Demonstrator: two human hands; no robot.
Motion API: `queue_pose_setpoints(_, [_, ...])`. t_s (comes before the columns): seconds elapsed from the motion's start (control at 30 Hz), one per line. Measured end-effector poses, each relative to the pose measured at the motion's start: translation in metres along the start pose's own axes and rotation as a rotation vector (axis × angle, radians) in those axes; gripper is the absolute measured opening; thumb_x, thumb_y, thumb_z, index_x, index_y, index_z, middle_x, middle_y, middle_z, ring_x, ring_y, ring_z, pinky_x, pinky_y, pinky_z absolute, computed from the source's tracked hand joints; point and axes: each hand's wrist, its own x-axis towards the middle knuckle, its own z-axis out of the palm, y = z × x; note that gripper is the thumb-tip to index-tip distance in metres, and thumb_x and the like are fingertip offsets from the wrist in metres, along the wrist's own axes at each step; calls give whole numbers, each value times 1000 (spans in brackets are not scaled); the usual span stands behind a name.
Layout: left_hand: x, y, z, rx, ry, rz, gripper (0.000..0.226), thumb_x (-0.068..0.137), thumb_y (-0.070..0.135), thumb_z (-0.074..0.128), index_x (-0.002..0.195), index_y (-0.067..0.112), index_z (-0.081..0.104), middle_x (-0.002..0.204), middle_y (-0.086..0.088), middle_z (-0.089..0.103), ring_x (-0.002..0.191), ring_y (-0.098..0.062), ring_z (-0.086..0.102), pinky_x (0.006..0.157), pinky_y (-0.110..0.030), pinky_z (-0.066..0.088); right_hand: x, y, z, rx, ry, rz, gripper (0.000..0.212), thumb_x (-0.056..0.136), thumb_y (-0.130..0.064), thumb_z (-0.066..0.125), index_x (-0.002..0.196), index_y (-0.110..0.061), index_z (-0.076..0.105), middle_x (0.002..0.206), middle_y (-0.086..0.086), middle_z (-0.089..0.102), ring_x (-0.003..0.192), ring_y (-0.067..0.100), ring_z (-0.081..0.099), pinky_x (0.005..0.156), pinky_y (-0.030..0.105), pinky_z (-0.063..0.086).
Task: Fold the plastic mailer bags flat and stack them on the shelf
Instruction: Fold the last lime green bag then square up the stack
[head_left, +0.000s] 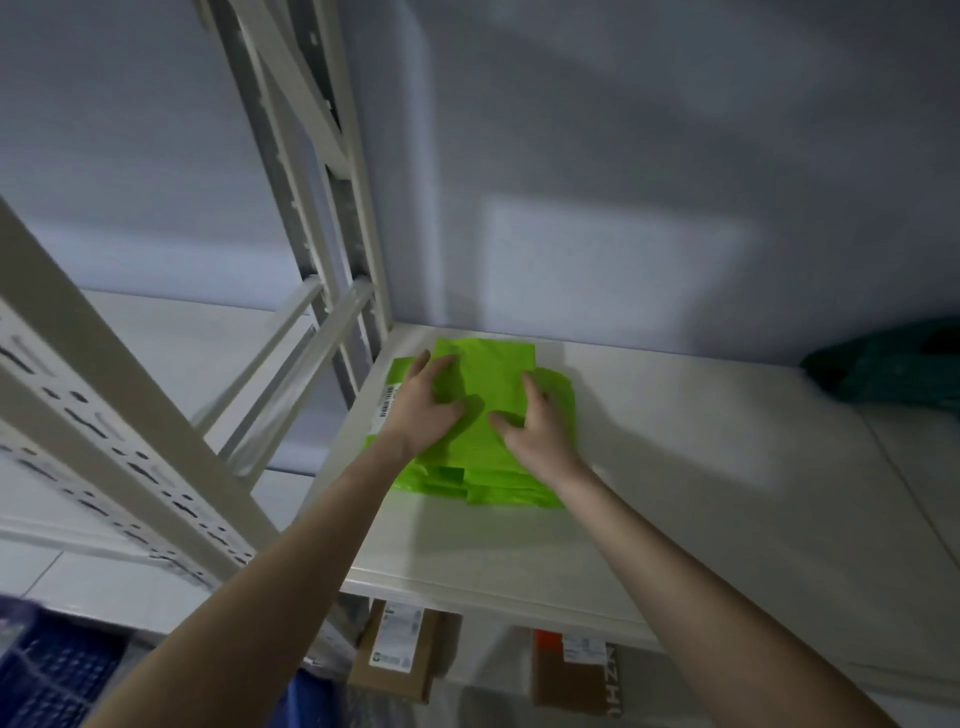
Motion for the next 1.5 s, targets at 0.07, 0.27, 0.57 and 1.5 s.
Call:
queue_pose_setpoints(0.07, [0, -9, -5, 66, -15, 23, 64, 86, 20, 64, 143, 19, 36, 156, -6, 17, 141, -20, 24, 107, -23, 21, 0, -3, 9, -100, 21, -13, 72, 90, -30, 60, 146, -6, 23, 144, 24, 32, 136, 34, 28, 108, 33, 22])
queue_pose_setpoints(0.27, [3, -29, -16, 117, 67, 65, 58, 91, 21, 56, 145, 14, 34, 155, -6, 20, 142, -24, 21, 113, -31, 19, 1, -17, 33, -360, 75, -73, 71, 91, -43, 52, 147, -8, 24, 136, 19, 40, 128, 34, 33, 102, 39, 25])
queue_pose_setpoints(0.57, [9, -60, -12, 470, -122, 104, 69, 96, 47, 34, 151, 25, -1, 158, 5, -11, 145, -13, -10, 116, -48, -3, 3, -8, 57, -611, 84, -126, 82, 85, -60, 9, 146, -9, 27, 157, 7, 16, 146, 21, 11, 111, 59, 7])
queue_pose_setpoints(1.5, [-6, 91, 79, 591, -75, 348, 67, 95, 50, 30, 149, 35, -7, 157, 3, -19, 143, -15, -20, 114, -50, -10, -27, 52, -136, -571, 239, -15, 58, 99, -43, 26, 150, -20, 12, 159, 0, 6, 146, 16, 4, 116, 48, 1])
